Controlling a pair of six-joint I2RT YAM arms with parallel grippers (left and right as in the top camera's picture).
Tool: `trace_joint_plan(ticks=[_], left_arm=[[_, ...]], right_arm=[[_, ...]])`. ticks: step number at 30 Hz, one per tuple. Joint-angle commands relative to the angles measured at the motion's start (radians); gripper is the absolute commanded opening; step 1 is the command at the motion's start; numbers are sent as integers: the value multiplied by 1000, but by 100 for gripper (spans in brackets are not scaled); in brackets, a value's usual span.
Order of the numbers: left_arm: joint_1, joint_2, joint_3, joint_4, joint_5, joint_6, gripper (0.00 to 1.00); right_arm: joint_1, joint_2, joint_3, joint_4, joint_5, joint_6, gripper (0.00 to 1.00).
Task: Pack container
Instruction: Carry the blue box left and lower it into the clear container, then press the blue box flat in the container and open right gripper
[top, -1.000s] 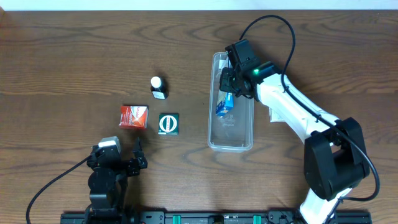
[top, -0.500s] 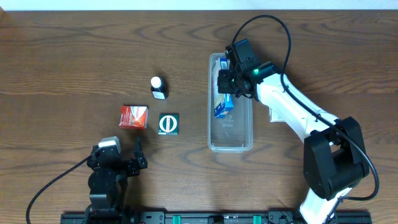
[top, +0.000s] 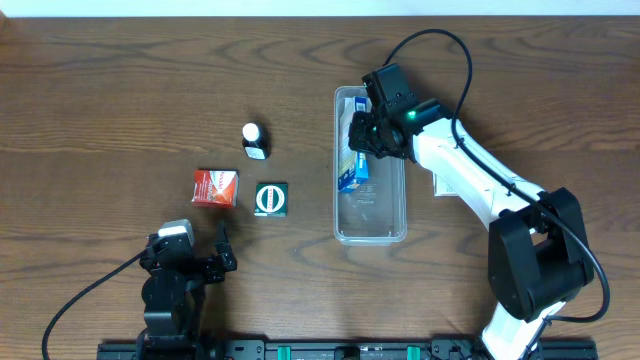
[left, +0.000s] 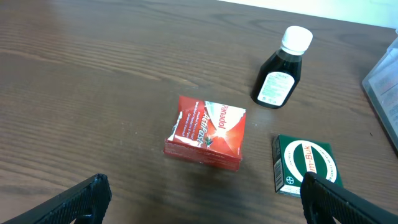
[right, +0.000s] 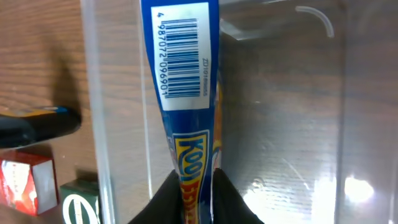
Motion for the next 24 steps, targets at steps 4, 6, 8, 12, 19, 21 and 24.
trace_joint_plan(ticks=[4,6,8,12,19,21,24], left_arm=[[4,-6,-17,-2,-4,13,98],[4,-6,-17,-2,-4,13,98],[4,-6,-17,-2,-4,13,98],[4,-6,-17,-2,-4,13,98],[5,-6,-17,-2,-4,13,98],[4,-6,-17,-2,-4,13,98],[4,-6,-17,-2,-4,13,98]], right_arm=[[3,6,-26,-39,160,1,19],[3,6,-27,-41,185,-28,20],[2,6,-27,-35,190,-52,26],[-15,3,-26,-37,222,-74,40],[-51,-24,-26,-43,219,-100,43],[-52,-50,-26,-40,219,-127,43],[-48,-104,-26,-37,218,-166,40]])
